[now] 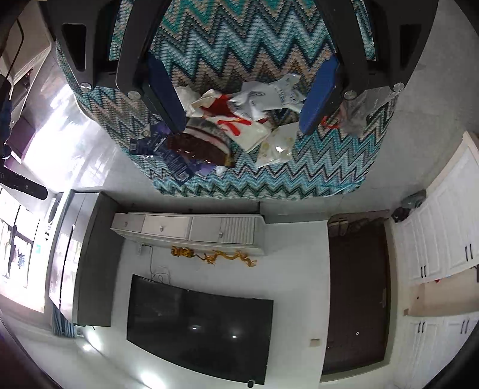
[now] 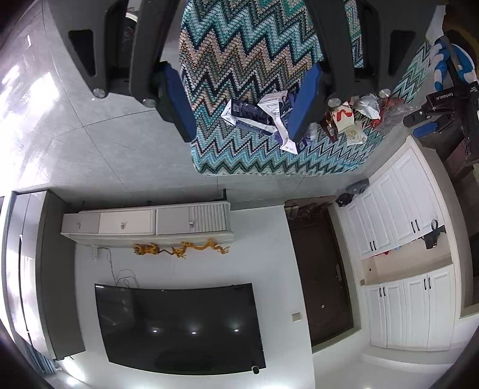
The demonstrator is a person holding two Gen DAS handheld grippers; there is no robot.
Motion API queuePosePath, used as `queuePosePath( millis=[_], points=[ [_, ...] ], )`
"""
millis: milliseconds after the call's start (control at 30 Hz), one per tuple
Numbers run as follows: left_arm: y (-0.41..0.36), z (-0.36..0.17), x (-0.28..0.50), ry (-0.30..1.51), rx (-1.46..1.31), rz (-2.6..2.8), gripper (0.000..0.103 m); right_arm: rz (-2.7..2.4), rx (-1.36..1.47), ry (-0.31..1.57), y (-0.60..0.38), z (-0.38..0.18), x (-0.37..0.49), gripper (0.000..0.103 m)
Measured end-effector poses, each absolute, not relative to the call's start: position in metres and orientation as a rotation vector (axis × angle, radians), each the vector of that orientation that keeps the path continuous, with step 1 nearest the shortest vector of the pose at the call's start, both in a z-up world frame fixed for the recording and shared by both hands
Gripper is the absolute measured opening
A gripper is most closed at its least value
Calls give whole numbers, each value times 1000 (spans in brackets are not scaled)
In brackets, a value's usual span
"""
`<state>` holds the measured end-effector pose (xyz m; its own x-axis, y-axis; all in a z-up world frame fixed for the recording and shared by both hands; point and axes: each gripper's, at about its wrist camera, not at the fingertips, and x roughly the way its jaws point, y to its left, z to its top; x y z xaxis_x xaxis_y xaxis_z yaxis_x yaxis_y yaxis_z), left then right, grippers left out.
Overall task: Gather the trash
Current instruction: 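Return both grippers to the table over the remaining trash, then grasp the clear plastic bag with the left gripper while the right grasps the blue milk carton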
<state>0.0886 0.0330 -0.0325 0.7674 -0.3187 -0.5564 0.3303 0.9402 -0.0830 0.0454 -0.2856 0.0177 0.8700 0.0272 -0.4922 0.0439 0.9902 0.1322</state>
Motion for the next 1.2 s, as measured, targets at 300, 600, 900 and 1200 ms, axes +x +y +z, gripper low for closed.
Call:
queuePosePath(
  millis=[300, 600, 900, 1200],
  points=[
    [122, -54, 103, 623, 1, -130, 83, 67, 125, 623, -266, -23, 94, 62],
    [160, -100, 143, 761, -73, -62, 83, 171, 0, 775, -219, -71, 169, 62],
    [166, -131, 155, 837, -111, -85, 83, 196, -126, 886, -179, -114, 225, 62],
    [163, -148, 155, 898, -113, -119, 39, 159, -168, 956, -176, -139, 250, 58]
  ],
)
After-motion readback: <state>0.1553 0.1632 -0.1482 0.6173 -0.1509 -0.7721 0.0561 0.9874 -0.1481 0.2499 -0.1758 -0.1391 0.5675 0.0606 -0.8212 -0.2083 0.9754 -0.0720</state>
